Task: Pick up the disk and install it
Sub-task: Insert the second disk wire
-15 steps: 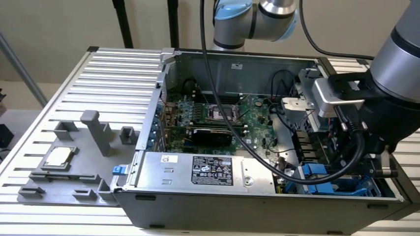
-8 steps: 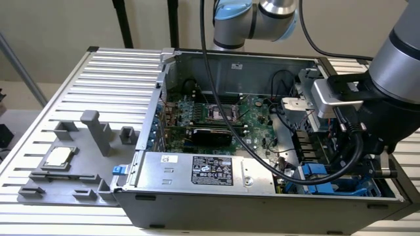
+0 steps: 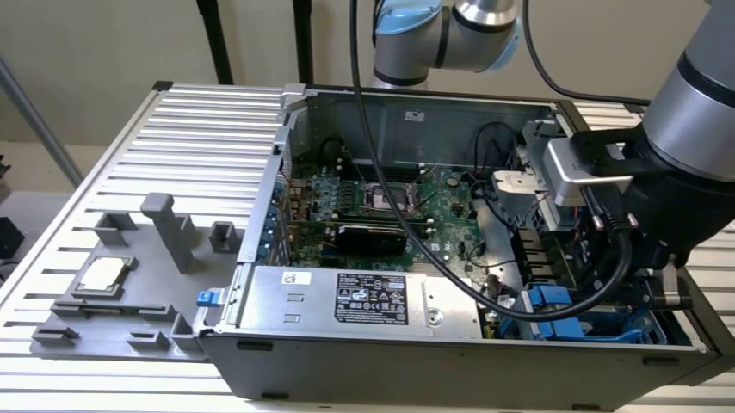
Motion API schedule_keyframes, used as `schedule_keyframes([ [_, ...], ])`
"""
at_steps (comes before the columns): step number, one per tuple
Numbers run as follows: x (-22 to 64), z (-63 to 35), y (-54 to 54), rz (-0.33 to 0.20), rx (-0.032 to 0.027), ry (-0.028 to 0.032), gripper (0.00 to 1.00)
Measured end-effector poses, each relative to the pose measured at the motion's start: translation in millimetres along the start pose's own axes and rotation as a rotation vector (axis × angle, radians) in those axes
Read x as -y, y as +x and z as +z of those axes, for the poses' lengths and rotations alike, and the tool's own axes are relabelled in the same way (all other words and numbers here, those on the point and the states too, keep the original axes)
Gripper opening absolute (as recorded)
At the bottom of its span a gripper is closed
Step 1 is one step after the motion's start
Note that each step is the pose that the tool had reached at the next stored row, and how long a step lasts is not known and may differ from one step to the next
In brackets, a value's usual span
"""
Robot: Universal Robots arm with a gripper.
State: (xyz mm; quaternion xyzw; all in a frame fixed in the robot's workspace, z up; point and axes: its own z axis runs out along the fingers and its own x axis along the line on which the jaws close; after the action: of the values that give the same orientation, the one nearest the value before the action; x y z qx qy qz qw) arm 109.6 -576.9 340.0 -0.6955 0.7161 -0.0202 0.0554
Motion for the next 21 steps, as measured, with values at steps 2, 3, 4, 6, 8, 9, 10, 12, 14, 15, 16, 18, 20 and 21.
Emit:
schedule_keyframes([
  [2,0.1,-0.5,-0.1,0.000,-0.0011,0.0000,0.16],
  [3,0.1,-0.6,-0.2,0.000,-0.0013,0.0000,0.16],
  [4,0.1,-0.5,-0.1,0.000,-0.0017,0.0000,0.16],
  [6,-0.1,0.5,-0.1,0.000,-0.0016,0.0000,0.16],
  [8,-0.2,2.0,0.0,0.000,-0.0015,0.0000,0.16],
  [9,-0.3,2.8,0.0,0.000,-0.0014,0.0000,0.16],
  [10,-0.4,3.3,0.0,0.000,-0.0016,0.0000,0.16],
  [12,-0.4,3.7,0.1,0.000,-0.0020,0.0000,0.16],
  [14,-0.4,4.1,0.1,0.000,-0.0012,0.0001,0.18],
  [15,-0.4,4.1,0.1,0.000,-0.0011,0.0001,0.18],
  [16,-0.3,3.5,0.0,0.000,-0.0010,0.0000,0.24],
  [18,-0.1,0.9,-0.1,0.000,-0.0012,0.0000,0.24],
  [20,-1.9,-1.3,-0.1,0.000,-0.0011,0.0000,0.24],
  [21,-3.9,-2.6,-0.1,0.000,-0.0012,0.0000,0.24],
])
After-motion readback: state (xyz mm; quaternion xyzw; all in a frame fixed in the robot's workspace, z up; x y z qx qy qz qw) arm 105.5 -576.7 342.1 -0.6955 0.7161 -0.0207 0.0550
